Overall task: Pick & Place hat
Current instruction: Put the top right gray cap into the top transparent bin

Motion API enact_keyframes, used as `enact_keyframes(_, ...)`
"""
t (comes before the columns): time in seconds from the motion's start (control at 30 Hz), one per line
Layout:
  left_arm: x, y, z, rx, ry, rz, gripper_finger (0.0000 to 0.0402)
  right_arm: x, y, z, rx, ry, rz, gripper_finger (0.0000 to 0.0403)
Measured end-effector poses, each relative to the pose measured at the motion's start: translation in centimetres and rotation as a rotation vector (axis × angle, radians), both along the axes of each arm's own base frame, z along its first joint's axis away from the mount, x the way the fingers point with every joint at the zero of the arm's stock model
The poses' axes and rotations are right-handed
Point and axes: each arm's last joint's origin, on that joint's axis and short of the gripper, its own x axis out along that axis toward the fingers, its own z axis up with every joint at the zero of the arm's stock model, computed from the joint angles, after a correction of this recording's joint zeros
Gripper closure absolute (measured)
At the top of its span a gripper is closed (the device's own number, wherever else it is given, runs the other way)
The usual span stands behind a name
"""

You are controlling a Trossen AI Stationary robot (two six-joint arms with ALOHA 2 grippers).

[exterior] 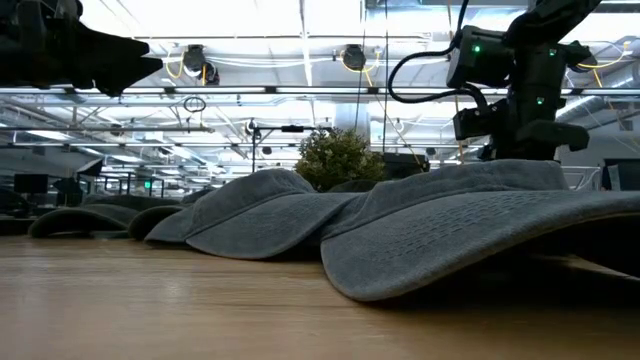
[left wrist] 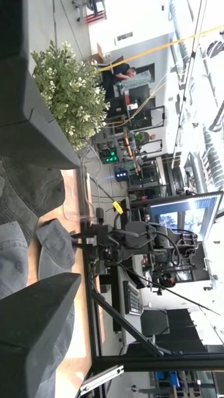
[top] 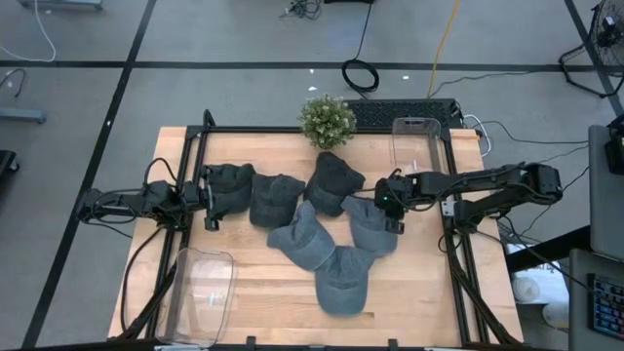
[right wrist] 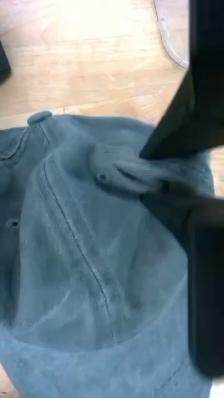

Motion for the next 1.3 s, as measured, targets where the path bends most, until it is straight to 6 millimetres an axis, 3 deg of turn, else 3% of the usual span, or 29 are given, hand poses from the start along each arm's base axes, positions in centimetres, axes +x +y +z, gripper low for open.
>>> enact_keyframes(0.07, 0.0, 0.0, 0.0, 0.0, 0.0, 0.0, 0.0108, 0.0, 0.0, 0.0, 0.0, 0.003, 0.012, 0.0387)
enact_keyframes(0.33, 0.0, 0.0, 0.0, 0.0, 0.0, 0.0, 0.0108, 0.0, 0.5, 0.9, 0.036, -0.035, 0.047, 0.04)
enact_keyframes(0.73, 0.0, 0.0, 0.0, 0.0, 0.0, 0.0, 0.0108, -1.7, 1.0, 7.7, -0.052, -0.291, 0.054, 0.0402)
enact_keyframes(1.03, 0.0, 0.0, 0.0, 0.0, 0.0, 0.0, 0.0108, -4.8, 0.5, 10.8, -0.316, -0.456, -0.095, 0.0402)
enact_keyframes(1.3, 0.0, 0.0, 0.0, 0.0, 0.0, 0.0, 0.0108, -5.9, 0.4, 13.8, -0.42, -0.732, -0.116, 0.0402)
